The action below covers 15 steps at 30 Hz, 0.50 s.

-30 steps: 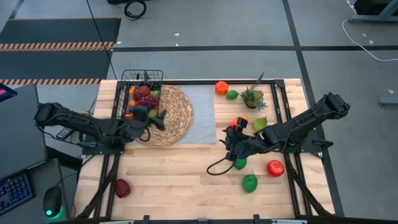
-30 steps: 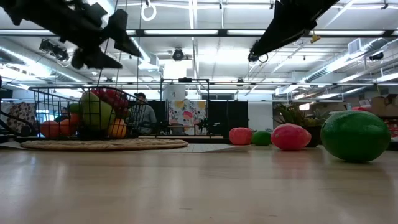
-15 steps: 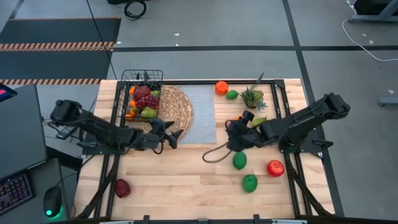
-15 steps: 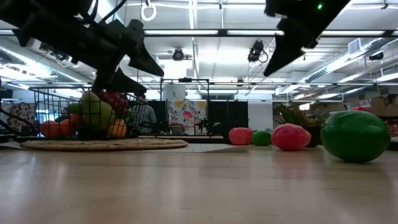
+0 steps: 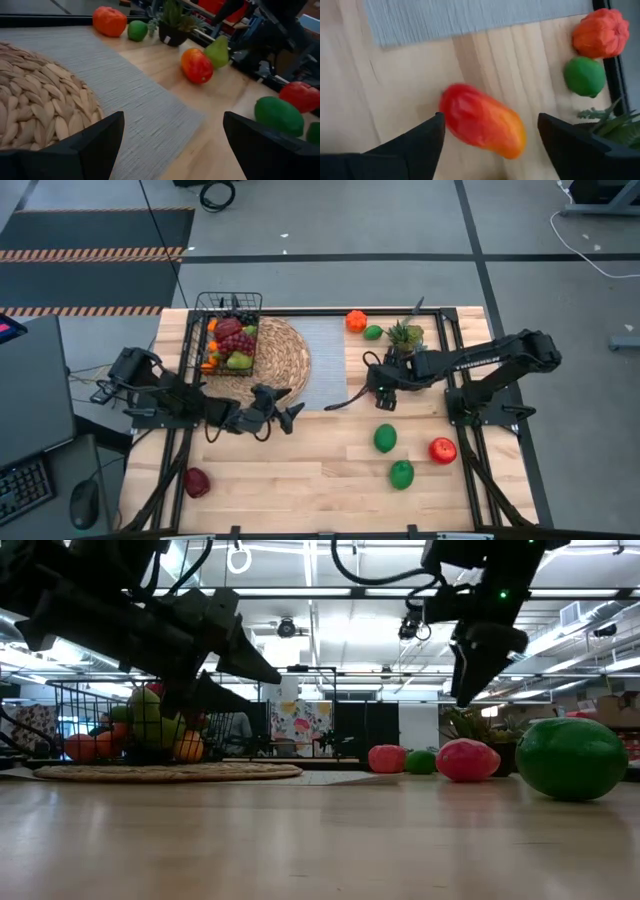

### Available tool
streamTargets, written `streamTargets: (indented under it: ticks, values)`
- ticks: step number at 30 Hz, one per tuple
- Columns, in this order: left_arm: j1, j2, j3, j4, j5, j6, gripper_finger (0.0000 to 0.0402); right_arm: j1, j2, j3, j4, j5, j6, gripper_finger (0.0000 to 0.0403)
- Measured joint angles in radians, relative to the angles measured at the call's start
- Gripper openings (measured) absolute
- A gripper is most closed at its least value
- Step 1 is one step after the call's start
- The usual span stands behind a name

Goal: Build produce basket
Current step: Put the red mango into the wire basket

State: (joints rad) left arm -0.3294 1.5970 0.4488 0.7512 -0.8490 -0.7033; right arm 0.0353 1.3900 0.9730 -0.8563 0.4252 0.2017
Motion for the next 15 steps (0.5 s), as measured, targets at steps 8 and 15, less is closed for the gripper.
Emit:
streamTargets:
  ticks: [8, 15]
  values:
    - [0.002, 0.0, 0.0, 0.02, 0.0, 0.017, 0.0345, -0.053, 0.017, -0.087, 0.033, -0.005, -0.202, 0.0372]
    - [0.002, 0.0, 0.0, 0.03, 0.0, 0.042, 0.0345, -0.064, 0.017, -0.222, 0.249, -0.035, -0.363, 0.0382]
